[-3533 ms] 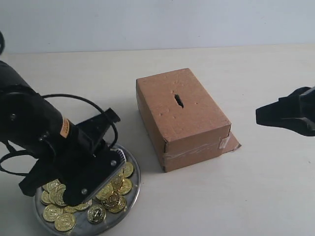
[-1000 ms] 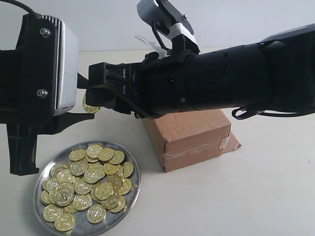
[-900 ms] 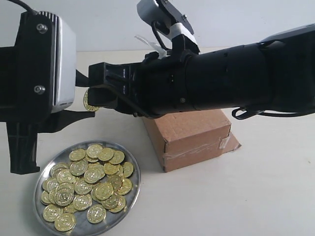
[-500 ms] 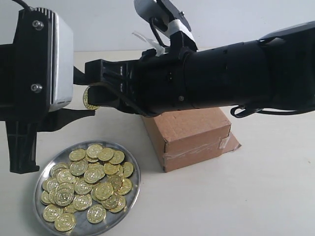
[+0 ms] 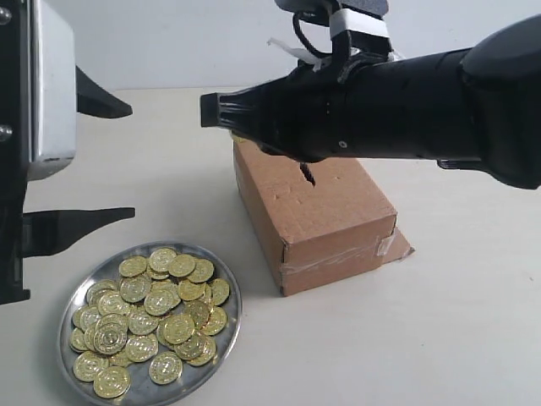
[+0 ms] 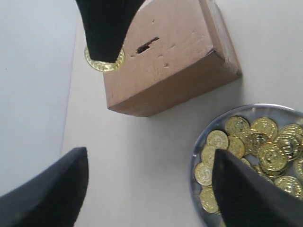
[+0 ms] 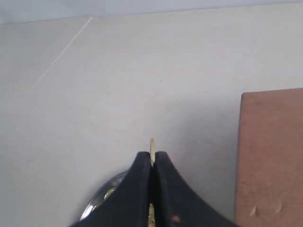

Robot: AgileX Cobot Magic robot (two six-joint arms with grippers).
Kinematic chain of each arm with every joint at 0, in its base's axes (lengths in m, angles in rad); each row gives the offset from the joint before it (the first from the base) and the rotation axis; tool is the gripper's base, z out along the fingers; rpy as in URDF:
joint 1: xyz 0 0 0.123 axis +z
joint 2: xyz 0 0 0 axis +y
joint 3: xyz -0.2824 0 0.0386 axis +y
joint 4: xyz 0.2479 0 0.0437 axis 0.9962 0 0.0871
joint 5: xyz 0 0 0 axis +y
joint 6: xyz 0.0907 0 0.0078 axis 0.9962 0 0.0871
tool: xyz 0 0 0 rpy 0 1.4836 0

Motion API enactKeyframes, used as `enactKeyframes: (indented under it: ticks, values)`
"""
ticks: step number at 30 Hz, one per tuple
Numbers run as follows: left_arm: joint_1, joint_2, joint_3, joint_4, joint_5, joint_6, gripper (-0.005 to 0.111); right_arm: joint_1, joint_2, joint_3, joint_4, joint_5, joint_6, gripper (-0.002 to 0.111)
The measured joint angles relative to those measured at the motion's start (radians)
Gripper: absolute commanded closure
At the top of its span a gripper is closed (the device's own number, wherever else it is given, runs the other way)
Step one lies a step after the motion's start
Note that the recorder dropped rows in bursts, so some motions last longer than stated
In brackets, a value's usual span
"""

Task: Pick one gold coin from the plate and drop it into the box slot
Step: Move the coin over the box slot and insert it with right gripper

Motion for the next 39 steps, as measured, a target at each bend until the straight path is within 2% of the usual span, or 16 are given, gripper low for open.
enactKeyframes:
  ticks: [8, 11, 15, 17, 18, 19, 20, 21, 22, 23, 28, 32, 39]
  values:
    - [0.000, -0.089, 0.000, 0.004, 0.135, -0.230, 0.046, -0.004, 0.138, 0.000, -0.030, -0.058, 0.005, 0.108]
    - [0.000, -0.102, 0.000, 0.004, 0.186, -0.245, 0.046, -0.024, 0.156, 0.000, -0.032, -0.058, 0.001, 0.108]
    - [0.000, -0.105, 0.000, 0.006, 0.220, -0.273, 0.046, -0.159, 0.107, -0.055, -0.052, 0.082, 0.011, 0.108]
    - [0.000, -0.105, 0.000, 0.006, 0.223, -0.281, 0.046, -0.265, 0.092, -0.109, -0.249, 0.229, 0.175, 0.108]
    - [0.000, -0.105, 0.000, 0.006, 0.223, -0.284, 0.046, -0.323, 0.092, -0.164, -0.550, 0.346, 0.381, 0.108]
    - [0.000, -0.105, 0.000, 0.006, 0.223, -0.284, 0.046, -0.338, 0.092, -0.201, -0.744, 0.405, 0.469, 0.108]
    - [0.000, -0.105, 0.000, 0.006, 0.223, -0.284, 0.046, -0.343, 0.092, -0.270, -1.083, 0.560, 0.710, 0.108]
    - [0.000, -0.105, 0.000, 0.006, 0.223, -0.284, 0.046, -0.343, 0.095, -0.331, -1.326, 0.692, 0.884, 0.108]
    - [0.000, -0.105, 0.000, 0.006, 0.223, -0.284, 0.046, -0.348, 0.095, -0.354, -1.388, 0.730, 0.922, 0.108]
    - [0.000, -0.105, 0.000, 0.006, 0.223, -0.286, 0.046, -0.353, 0.095, -0.390, -1.414, 0.770, 0.935, 0.108]
    - [0.000, -0.105, 0.000, 0.006, 0.223, -0.288, 0.046, -0.353, 0.198, -0.431, -1.267, 0.814, 0.897, 0.108]
    - [0.000, -0.105, 0.000, 0.006, 0.223, -0.288, 0.046, -0.348, 0.283, -0.433, -1.199, 0.789, 0.895, 0.108]
    - [0.000, -0.105, 0.000, 0.006, 0.223, -0.288, 0.046, -0.278, 0.354, -0.500, -1.188, 0.760, 0.893, 0.108]
